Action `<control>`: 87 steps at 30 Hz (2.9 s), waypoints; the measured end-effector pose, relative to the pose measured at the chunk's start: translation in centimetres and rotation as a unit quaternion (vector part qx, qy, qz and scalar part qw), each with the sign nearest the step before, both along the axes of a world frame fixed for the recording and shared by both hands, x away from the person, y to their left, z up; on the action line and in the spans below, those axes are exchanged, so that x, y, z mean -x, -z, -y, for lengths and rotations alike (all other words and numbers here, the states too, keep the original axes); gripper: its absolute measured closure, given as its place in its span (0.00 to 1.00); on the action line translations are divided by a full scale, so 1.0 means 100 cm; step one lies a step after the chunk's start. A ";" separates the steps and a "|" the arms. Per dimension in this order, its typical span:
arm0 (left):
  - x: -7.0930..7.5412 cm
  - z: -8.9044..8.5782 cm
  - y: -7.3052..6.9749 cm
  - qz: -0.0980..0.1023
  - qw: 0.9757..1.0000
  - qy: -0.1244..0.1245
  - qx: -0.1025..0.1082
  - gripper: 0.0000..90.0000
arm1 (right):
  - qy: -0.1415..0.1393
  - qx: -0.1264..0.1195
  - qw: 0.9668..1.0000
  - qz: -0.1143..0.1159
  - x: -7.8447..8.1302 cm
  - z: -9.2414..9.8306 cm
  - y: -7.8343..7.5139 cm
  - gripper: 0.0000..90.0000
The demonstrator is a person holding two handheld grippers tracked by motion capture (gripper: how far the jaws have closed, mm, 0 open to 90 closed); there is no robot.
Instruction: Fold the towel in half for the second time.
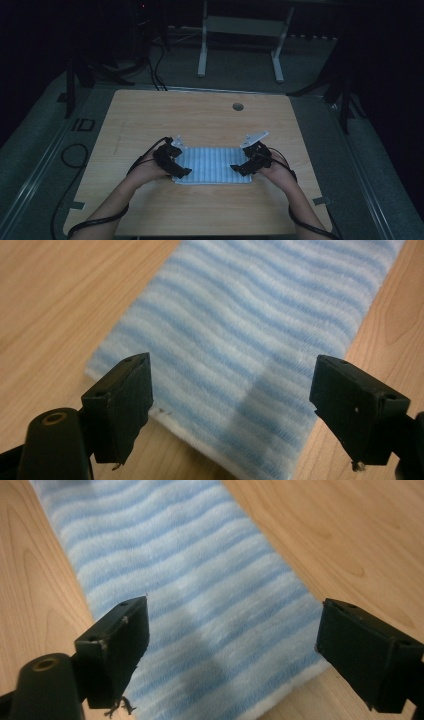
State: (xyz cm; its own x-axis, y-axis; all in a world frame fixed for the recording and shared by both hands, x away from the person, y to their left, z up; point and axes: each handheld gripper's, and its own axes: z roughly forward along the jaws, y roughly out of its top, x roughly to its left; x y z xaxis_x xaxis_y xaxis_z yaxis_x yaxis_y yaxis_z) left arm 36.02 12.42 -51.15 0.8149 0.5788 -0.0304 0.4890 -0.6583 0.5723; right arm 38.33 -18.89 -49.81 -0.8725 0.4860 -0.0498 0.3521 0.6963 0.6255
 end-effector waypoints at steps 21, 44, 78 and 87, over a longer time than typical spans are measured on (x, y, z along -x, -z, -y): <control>0.034 -0.059 0.014 0.065 0.992 -0.099 0.041 0.10 | 0.072 -0.071 0.993 0.058 0.020 0.055 0.016 0.13; 0.075 -0.117 0.028 0.081 0.977 -0.168 0.099 0.11 | 0.190 -0.087 0.975 0.070 0.054 0.133 0.038 0.13; 0.099 -0.173 0.036 0.179 0.895 -0.382 0.147 0.11 | 0.382 -0.155 0.898 0.153 0.074 0.205 0.050 0.13; 0.104 -0.175 0.034 0.219 0.873 -0.410 0.148 0.11 | 0.378 -0.150 0.899 0.161 0.075 0.203 0.051 0.13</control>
State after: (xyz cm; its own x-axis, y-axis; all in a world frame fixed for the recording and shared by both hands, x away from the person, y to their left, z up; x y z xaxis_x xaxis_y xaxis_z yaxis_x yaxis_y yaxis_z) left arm 25.59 29.97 -54.57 0.1015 0.9926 -0.0670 0.4187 0.0185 0.9079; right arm 30.87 -39.19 -54.89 -0.2503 0.9681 -0.0087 0.4210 0.1169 0.8995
